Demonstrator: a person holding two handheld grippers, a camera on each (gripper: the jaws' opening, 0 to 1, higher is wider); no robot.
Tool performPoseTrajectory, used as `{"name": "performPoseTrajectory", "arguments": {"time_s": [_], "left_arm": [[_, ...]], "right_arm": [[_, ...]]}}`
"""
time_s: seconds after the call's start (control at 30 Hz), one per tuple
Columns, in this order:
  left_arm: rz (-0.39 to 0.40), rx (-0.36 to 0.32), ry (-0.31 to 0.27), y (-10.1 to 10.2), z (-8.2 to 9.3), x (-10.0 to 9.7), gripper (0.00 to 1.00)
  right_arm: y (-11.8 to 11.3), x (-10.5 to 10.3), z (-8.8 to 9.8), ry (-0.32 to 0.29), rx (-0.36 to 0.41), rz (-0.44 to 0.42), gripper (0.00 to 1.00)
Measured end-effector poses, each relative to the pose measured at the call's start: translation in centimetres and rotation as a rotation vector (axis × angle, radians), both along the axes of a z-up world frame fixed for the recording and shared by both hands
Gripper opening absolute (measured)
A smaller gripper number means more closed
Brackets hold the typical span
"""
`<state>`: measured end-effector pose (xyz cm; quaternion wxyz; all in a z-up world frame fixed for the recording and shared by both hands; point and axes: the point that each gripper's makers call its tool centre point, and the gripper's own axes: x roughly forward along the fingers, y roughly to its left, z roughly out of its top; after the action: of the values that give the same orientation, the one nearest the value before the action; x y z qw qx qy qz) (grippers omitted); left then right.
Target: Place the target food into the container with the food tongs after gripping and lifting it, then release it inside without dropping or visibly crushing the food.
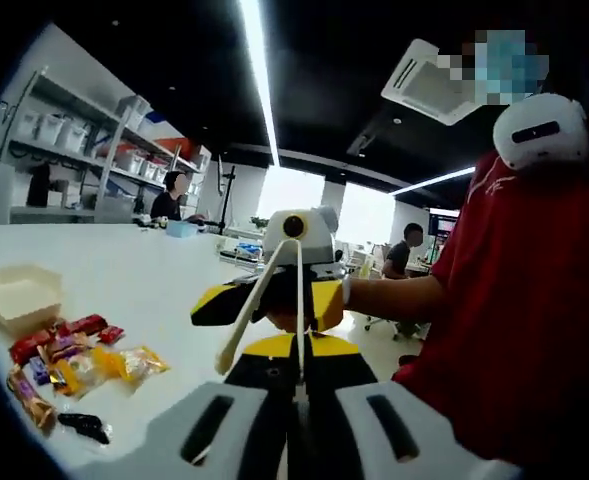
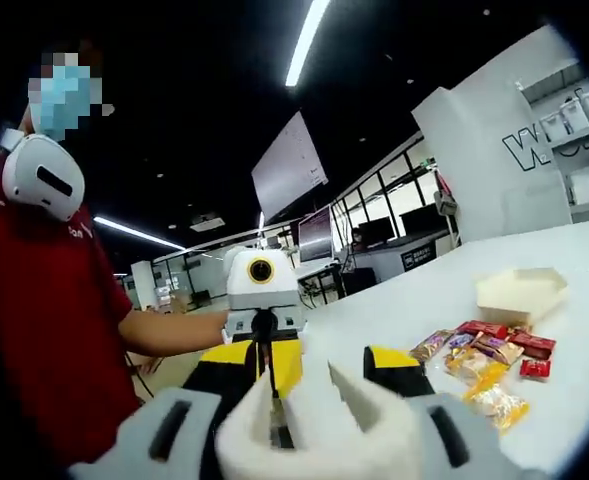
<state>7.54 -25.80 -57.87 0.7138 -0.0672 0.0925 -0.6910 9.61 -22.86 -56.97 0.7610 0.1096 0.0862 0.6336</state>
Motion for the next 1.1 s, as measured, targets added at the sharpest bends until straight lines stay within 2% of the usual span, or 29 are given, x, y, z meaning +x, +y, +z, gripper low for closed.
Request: {"name": "performPoseTrajectory", "arguments": {"time_s": [0.17,0.3,0.6,0.73,0.83,0.9,1.03,1.1], "left_arm": [[-0.028,0.008,0.007,-0.3,0.0,-0.7,0.02],[-0.022,-0.018,0.012,-0.1,0.5,-0.6,0.02],[-0.043,-0.008,0.031,-0.1,0.6,-1.2,0.02],[-0.038,-0.012,0.016,-0.1,0.8,-1.1,0.02],[-0.023,-0.023,0.029,-0.2,1.1,-0.8,0.04],[-0.009,-0.028,0.072,0.0,1.1,-0.5,0.06],[-0.002,-0.003,0.077,0.5,0.5,-0.5,0.09],[0.004,-0.005,0.090,0.8,0.4,-0.5,0.09]], "right_arm": [[0.2,-0.5,0.2,0.007,0.014,0.024,0.33],[0.3,-0.8,0.8,0.014,0.041,0.039,0.29],[0.5,-1.6,0.9,0.009,0.033,0.072,0.24],[0.5,-1.7,1.2,0.015,0.040,0.075,0.20],[0.5,-1.8,1.7,-0.010,0.059,0.070,0.19],[0.3,-1.6,2.1,0.001,0.076,0.061,0.19],[-0.5,-1.1,3.6,0.018,0.156,0.036,0.19],[-0.9,-1.0,3.9,0.014,0.159,0.029,0.19]]}}
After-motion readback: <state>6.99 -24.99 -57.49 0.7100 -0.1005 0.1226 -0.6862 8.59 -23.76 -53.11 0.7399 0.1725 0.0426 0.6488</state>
